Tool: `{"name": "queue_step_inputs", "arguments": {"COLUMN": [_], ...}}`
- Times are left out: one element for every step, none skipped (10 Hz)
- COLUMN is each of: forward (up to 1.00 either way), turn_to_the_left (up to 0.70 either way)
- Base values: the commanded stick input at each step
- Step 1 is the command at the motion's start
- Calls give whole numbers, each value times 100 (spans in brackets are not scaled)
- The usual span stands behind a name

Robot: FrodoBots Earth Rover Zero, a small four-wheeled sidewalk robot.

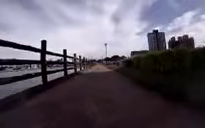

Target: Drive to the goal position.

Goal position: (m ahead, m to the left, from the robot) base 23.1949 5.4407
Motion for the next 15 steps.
{"name": "queue_step_inputs", "arguments": {"forward": [70,70,70,70,70,70,70,70,70,70,70,70,70,70,70], "turn_to_the_left": [1,1,1,1,1,1,2,2,2,2,3,4,4,4,4]}}
